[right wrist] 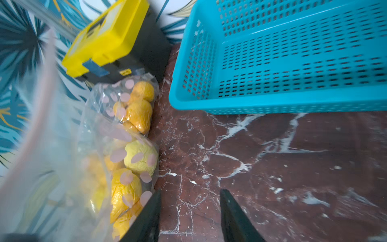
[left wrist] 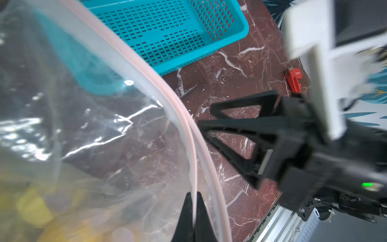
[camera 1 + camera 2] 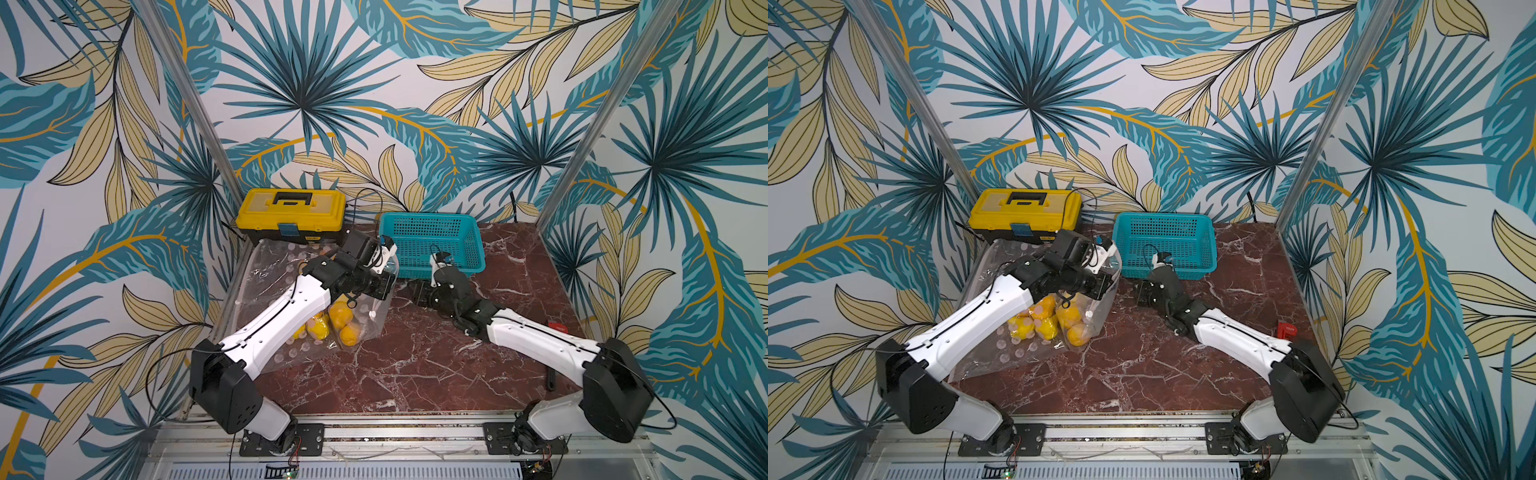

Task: Open the zip-top bag and take out the pear
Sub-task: Open the zipper of the food storage bag at the center of the board.

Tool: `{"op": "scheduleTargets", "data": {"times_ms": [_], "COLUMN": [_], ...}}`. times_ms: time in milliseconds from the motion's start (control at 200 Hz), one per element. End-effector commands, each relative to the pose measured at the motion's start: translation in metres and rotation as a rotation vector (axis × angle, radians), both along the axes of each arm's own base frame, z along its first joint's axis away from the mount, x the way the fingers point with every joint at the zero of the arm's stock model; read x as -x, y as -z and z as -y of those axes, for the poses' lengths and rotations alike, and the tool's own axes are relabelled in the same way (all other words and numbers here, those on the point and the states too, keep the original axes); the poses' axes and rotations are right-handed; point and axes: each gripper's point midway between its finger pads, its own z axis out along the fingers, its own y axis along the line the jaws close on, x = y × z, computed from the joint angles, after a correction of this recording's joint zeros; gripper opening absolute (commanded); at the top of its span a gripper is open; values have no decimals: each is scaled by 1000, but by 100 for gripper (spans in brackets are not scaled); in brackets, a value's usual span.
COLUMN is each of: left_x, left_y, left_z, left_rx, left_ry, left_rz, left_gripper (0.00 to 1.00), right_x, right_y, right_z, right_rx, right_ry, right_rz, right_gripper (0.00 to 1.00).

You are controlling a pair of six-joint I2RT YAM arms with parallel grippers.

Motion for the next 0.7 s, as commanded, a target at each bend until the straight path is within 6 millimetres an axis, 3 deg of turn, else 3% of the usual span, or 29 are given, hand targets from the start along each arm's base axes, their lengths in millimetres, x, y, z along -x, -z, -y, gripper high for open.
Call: {"op": "scheduleTargets", "data": {"times_ms": [0,115,190,571,696], "left_x": [-2,3,10,11,13], "left_y": [-2,14,19,16,12], "left_z": [23,50,68,75,80], "left_rx": [-4,-28,-35,-118,-110], "left_ry": [-21,-16,-5,-223,-218], "left_rz": [4,-13,-6,143,157], "left_gripper": [0,0,0,0,0], "right_x": [28,41,46,54,53], "right_y": [31,9,0,30,40], "right_z": [38,46,49,52,55], "right_rx": [-14,-67,-72,-159,-153], "right_ry": [48,17,8,-1,2], "right_rz": [-200,-199,-207,-329,-342], "right_gripper": [55,77,81,68,56]}}
